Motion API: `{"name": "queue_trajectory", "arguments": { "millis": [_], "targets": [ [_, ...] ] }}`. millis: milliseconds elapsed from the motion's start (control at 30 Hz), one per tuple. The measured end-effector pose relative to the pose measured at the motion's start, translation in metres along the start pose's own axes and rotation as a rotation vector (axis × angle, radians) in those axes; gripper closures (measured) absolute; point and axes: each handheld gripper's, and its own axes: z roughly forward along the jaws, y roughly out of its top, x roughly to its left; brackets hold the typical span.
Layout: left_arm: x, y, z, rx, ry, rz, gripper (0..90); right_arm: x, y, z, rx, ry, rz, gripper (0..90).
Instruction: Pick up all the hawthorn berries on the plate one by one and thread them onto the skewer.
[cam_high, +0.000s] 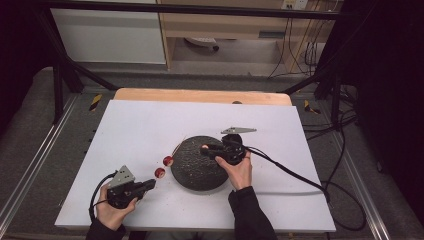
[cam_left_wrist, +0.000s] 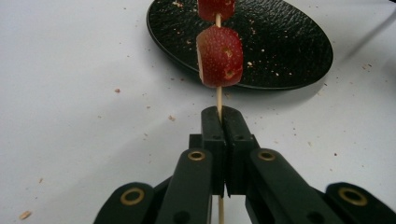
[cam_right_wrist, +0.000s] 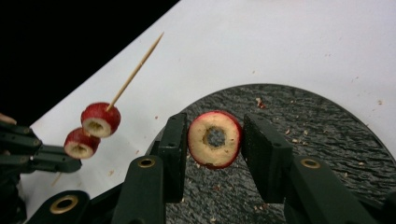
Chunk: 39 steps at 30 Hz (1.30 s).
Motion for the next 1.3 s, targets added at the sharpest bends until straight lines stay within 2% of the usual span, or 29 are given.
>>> {"name": "queue_trajectory", "arguments": {
  "millis": [267,633,800,967,1300],
  "targets": [
    [-0.006,0.000,0.005,-0.003,-0.001,-0.003,88.6,-0.004,-0.013,-0.002,-0.129,0.016,0.065,61.9],
    [-0.019,0.006,0.016,-0.009,0.007,-0.004,88.5,-0.005,-0.018,-0.013,-0.280,0.023,0.099,61.9],
    [-0.025,0.010,0.020,-0.019,0.011,-0.003,88.5,-0.006,-0.014,-0.020,-0.355,0.023,0.107,61.9],
    [-0.029,0.014,0.023,-0.031,0.013,-0.010,88.6,-0.006,-0.008,-0.026,-0.428,0.044,0.132,61.9],
    [-0.042,0.020,0.032,-0.045,0.002,-0.007,88.6,-0.010,0.003,-0.030,-0.512,0.040,0.166,61.9]
  ]
}}
